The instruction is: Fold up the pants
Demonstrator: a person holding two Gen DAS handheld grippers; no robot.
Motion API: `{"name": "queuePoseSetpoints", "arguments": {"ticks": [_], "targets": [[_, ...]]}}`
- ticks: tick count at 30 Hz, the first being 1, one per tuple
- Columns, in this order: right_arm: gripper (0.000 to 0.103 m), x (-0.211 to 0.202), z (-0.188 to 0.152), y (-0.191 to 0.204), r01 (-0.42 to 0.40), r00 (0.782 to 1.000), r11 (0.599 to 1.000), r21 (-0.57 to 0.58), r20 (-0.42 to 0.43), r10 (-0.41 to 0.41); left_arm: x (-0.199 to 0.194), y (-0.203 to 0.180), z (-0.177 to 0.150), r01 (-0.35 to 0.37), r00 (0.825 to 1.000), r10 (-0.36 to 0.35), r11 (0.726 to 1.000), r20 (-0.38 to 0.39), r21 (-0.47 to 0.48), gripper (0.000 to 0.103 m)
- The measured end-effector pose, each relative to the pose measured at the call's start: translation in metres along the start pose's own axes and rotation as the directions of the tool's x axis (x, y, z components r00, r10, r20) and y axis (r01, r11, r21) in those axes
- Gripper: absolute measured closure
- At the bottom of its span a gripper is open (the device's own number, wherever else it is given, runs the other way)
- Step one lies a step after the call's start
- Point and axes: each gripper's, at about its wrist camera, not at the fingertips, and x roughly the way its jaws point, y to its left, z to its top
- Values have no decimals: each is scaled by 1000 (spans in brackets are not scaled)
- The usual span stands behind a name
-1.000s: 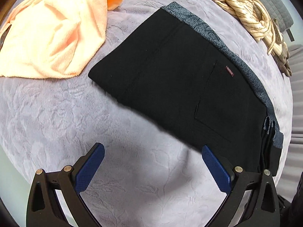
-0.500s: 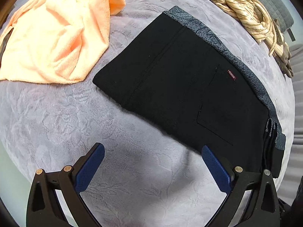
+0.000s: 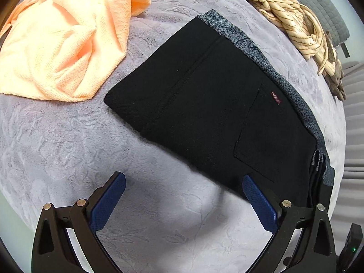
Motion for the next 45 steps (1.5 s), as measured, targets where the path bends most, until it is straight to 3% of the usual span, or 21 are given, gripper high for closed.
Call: {"name": "queuePoseSetpoints", "arguments": {"ticks": [11, 16, 21, 28, 34, 39, 41, 45], "targets": [[22, 5, -3, 2, 6, 1000, 1000, 11, -14, -5, 4, -3, 12, 66, 997, -66, 998, 36, -9, 0], [22, 11, -6, 3, 10, 1000, 1000, 10, -20, -9, -6, 24, 9, 208, 977, -203, 974, 63, -86, 0], [22, 13, -6, -1, 0, 1000, 1000, 27, -18, 0, -2, 31, 8, 227, 973, -225, 972, 43, -60, 0], [22, 24, -9, -1, -10, 999, 1000, 16, -36, 10, 11, 11, 21, 300, 953, -295, 950, 66, -88, 0], [22, 26, -5, 3, -8, 999, 1000, -6, -31, 7, 18, 7, 31, 274, 962, -269, 955, 54, -118, 0], [22, 10, 5, 4, -8, 1000, 1000, -2, 27, 8, -16, -12, 27, 341, 933, -338, 940, 126, -9, 0], [22, 0, 13, 3, -12, 998, 1000, -5, 63, 13, -10, -13, 30, 324, 940, -322, 946, 116, 2, 0], [22, -26, 46, 2, -6, 988, 999, -38, 155, 11, 33, 4, 38, 279, 960, -276, 954, 40, -111, 3]]}}
